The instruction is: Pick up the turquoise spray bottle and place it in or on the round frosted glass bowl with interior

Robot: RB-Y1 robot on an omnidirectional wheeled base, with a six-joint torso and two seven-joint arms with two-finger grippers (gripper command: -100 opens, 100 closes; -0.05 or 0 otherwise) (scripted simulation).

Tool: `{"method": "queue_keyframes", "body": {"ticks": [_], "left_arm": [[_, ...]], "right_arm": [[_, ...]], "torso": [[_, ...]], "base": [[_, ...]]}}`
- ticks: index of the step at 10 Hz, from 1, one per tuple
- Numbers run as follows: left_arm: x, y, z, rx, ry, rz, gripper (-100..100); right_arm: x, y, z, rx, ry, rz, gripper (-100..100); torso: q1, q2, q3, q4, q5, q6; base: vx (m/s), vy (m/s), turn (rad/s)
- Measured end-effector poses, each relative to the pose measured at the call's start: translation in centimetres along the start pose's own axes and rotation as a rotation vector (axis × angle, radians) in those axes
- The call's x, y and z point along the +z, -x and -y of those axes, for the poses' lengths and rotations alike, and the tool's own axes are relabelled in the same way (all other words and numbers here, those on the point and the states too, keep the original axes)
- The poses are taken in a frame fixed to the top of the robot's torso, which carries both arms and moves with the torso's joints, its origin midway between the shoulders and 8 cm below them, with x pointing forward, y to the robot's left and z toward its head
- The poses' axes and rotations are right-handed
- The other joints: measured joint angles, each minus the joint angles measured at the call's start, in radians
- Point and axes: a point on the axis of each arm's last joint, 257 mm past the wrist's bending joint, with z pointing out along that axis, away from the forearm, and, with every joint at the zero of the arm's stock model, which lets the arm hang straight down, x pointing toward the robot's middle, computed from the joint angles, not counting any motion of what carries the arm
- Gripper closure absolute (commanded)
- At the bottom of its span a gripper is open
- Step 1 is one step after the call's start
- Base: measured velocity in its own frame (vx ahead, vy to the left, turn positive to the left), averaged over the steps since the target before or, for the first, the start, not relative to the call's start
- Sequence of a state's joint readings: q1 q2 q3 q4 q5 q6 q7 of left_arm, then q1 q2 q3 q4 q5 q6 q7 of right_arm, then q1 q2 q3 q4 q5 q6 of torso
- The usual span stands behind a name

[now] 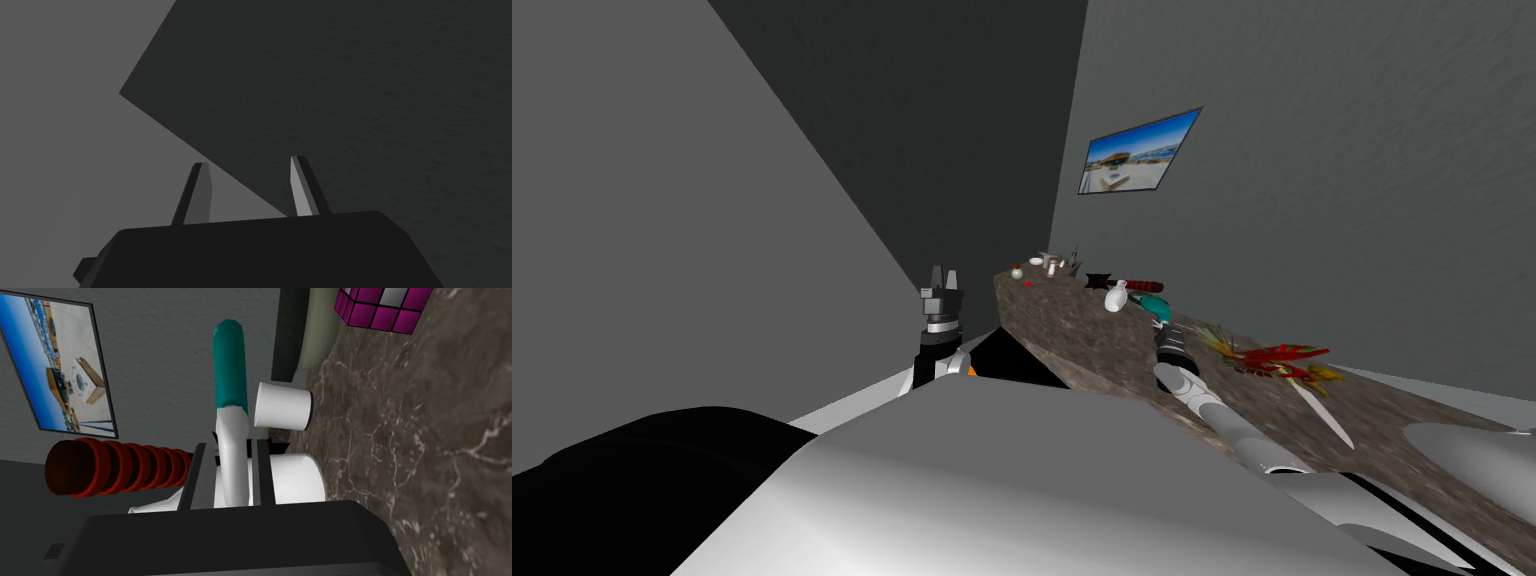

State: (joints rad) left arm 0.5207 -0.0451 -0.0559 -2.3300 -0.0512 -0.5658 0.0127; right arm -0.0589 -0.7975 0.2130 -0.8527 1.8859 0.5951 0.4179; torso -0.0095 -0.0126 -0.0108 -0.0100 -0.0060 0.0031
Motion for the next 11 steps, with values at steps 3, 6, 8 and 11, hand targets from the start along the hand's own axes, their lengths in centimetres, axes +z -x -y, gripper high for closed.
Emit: {"method": "queue_keyframes", "body": {"ticks": [3, 6, 8, 11], "left_arm": [[0.0, 0.0, 0.0, 0.000, 0.000, 0.000, 0], [0.0, 0.0, 0.0, 0.000, 0.000, 0.000, 0], [0.0, 0.0, 0.0, 0.000, 0.000, 0.000, 0], [0.0, 0.0, 0.0, 0.000, 0.000, 0.000, 0]], "right_arm": [[1.2, -1.8, 0.8, 0.005, 0.015, -0.039, 100], [2.5, -3.4, 1.6, 0.026, 0.028, -0.077, 100], [3.0, -4.1, 1.6, 0.043, 0.043, -0.096, 100], [3.1, -4.2, 1.8, 0.045, 0.041, -0.097, -100]], "torso": [[-0.001, 0.000, 0.001, 0.001, 0.001, -0.001], [0.001, 0.002, 0.001, 0.001, 0.000, 0.000], [-0.001, -0.001, 0.001, 0.001, -0.001, -0.001], [0.008, 0.010, 0.006, 0.003, 0.000, 0.001]], "base": [[0.130, -0.128, 0.140], [0.124, -0.119, 0.089], [0.119, -0.109, 0.066], [0.000, 0.000, 0.000]]}}
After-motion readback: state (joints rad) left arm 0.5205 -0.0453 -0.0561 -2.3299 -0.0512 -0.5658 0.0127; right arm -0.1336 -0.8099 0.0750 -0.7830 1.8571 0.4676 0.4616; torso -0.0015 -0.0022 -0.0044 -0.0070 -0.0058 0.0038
